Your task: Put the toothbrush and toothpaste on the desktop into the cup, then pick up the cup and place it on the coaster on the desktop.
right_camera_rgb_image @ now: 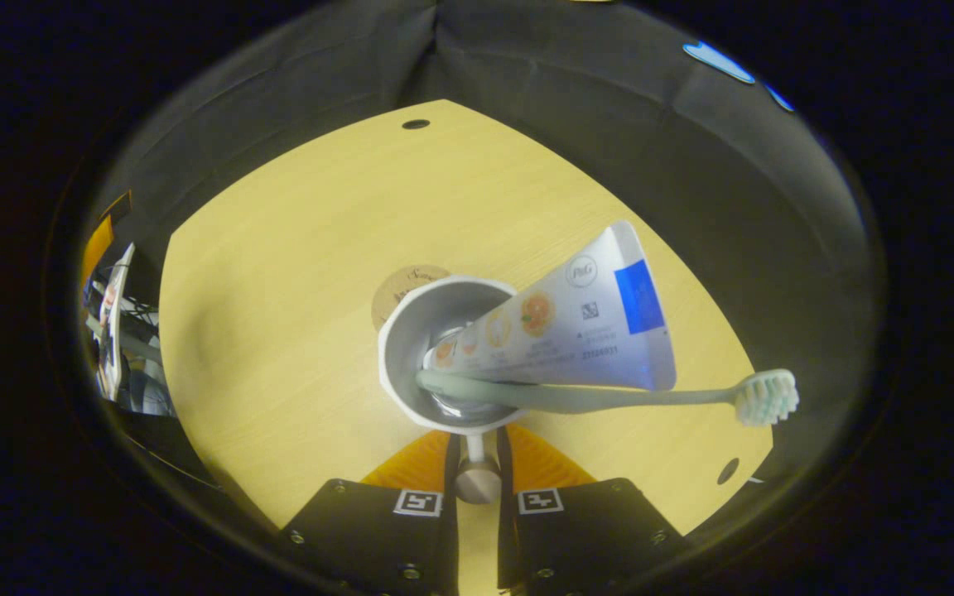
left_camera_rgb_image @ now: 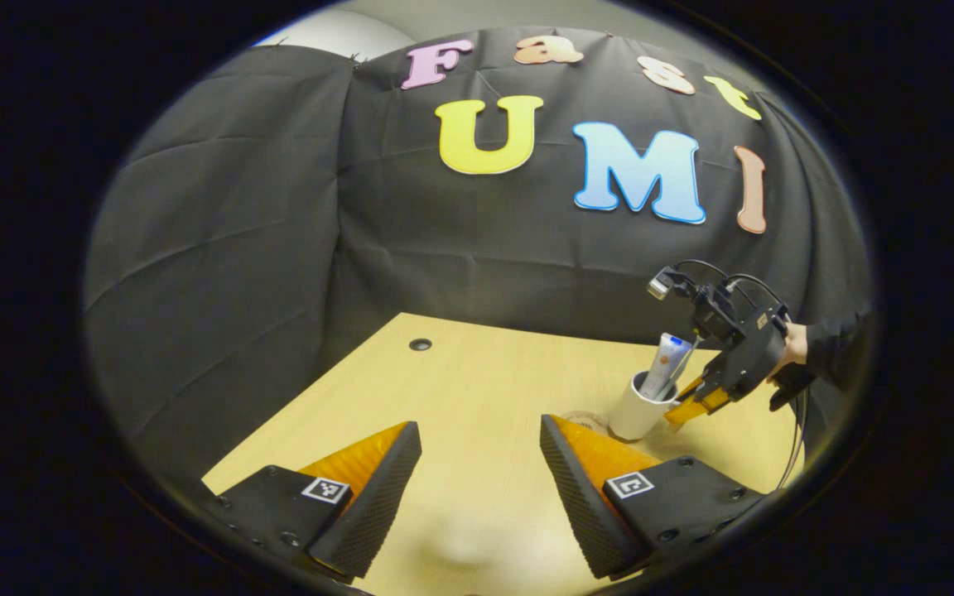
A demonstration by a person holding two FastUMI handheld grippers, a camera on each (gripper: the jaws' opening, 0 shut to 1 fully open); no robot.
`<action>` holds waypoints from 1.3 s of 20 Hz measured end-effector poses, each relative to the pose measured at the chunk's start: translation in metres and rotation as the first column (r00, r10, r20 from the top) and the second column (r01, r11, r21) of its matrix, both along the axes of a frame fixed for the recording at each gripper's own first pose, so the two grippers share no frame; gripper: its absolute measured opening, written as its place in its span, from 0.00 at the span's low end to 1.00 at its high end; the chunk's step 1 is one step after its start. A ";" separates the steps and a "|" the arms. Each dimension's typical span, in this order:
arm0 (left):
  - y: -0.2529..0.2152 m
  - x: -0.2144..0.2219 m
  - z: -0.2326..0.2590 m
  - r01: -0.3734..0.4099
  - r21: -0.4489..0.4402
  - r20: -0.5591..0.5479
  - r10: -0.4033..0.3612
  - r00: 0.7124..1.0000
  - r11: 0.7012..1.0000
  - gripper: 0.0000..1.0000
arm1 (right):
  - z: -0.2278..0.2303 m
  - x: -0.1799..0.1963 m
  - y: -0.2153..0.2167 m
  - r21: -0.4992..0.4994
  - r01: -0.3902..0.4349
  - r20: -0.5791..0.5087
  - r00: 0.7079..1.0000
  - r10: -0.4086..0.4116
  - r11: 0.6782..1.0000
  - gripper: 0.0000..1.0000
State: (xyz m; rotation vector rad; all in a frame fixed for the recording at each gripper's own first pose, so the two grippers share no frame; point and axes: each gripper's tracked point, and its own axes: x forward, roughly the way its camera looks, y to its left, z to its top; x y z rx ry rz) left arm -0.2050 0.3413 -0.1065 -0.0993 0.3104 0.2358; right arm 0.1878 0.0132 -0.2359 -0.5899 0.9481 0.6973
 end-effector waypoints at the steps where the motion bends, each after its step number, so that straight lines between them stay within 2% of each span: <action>1: -0.001 -0.001 0.000 0.001 0.001 0.001 -0.001 1.000 1.000 0.96 | 0.002 0.000 0.005 0.011 -0.003 0.003 1.000 0.003 1.000 0.18; 10: 0.006 -0.007 0.002 0.001 0.016 -0.003 -0.001 1.000 1.000 0.97 | 0.007 0.001 0.016 0.079 -0.035 0.017 0.999 0.034 0.996 0.18; 26: 0.025 -0.021 -0.003 -0.015 0.016 -0.015 0.015 1.000 1.000 0.97 | 0.010 0.001 0.010 0.005 -0.038 0.028 0.999 0.038 0.999 0.18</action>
